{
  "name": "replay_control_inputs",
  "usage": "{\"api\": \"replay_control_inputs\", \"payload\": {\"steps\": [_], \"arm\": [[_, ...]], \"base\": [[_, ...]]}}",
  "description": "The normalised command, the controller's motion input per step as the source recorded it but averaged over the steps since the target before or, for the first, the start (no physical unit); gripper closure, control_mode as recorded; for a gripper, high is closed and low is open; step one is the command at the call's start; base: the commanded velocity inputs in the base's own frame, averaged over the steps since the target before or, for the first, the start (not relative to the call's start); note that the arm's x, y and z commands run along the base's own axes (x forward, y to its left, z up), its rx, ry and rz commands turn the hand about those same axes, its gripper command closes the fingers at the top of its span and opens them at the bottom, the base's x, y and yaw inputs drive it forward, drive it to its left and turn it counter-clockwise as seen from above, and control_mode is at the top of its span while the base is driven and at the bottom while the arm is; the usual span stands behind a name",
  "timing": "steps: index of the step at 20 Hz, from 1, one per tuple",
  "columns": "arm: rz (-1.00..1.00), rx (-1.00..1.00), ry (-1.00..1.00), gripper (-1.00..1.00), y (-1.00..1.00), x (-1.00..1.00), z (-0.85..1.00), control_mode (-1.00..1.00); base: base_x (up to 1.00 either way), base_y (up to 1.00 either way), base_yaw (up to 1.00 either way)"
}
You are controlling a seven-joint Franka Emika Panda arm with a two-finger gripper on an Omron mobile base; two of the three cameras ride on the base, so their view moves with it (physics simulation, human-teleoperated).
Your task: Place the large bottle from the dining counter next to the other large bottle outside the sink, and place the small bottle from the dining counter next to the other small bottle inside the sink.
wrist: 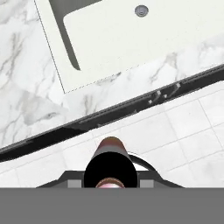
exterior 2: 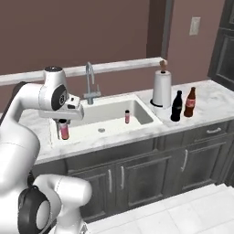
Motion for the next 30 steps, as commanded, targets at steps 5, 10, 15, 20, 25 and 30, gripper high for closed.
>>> {"api": "replay_control_inputs", "payload": {"steps": [5,10,15,20,25,30], "arm": [[0.00,0.00,0.00,1.00,0.00,0.00,0.00,1.00],[0.00,0.00,0.00,1.00,0.00,0.00,0.00,1.00],[0.00,0.00,0.00,1.00,0.00,0.00,0.00,1.00],[0.00,0.00,0.00,1.00,0.00,0.00,0.00,1.00],[0.00,0.00,0.00,1.00,0.00,0.00,0.00,1.00],[0.00,0.00,0.00,1.00,0.00,0.00,0.00,1.00]], "base": [[0.37,-0.70,0.38],[0.19,-0.06,0.36],[0.37,0.00,0.45],[0.64,-0.32,0.38],[0.70,-0.40,0.28],[0.53,-0.35,0.10]]}}
